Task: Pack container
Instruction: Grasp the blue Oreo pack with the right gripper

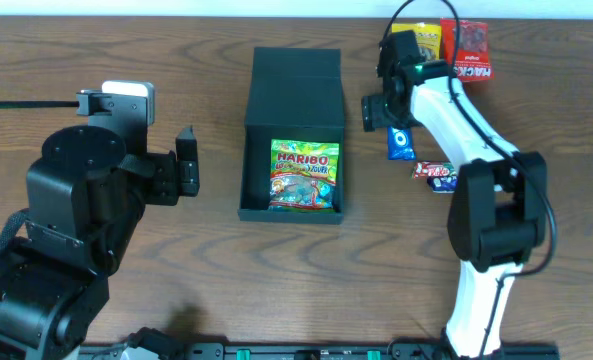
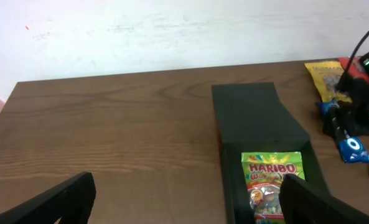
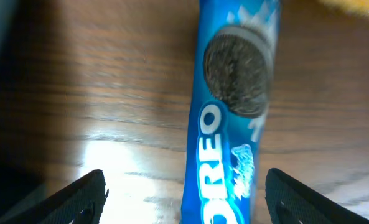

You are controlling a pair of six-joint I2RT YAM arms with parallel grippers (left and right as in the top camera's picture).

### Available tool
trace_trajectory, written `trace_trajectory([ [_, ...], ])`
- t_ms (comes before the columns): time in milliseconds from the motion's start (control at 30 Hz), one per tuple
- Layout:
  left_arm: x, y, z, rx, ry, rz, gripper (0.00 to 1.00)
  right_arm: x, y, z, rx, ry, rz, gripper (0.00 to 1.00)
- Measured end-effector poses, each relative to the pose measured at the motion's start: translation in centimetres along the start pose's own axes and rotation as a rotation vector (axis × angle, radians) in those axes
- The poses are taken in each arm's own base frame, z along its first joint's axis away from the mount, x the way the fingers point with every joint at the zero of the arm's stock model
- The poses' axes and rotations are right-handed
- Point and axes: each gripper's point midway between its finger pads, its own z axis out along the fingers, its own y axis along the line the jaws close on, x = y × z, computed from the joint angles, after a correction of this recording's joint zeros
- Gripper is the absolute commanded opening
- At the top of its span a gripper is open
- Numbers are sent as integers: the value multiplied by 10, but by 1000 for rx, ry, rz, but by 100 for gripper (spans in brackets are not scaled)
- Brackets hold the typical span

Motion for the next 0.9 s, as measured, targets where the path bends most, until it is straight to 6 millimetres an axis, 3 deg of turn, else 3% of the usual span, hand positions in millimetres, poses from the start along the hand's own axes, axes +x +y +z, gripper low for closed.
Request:
trace_trajectory([
  [133, 0, 0, 0, 0, 1, 0, 95, 12, -3, 24, 31, 54, 5, 78],
  [200, 0, 0, 0, 0, 0, 0, 95, 15, -3, 32, 35, 69, 8, 68],
  [567, 0, 0, 0, 0, 0, 0, 95, 17, -4, 38, 48, 77, 38, 33],
  [733, 0, 0, 0, 0, 0, 0, 95, 26, -6, 27, 56, 141, 32, 16],
  [900, 0, 0, 0, 0, -1, 0, 95, 6, -6, -18, 53, 149, 29, 13],
])
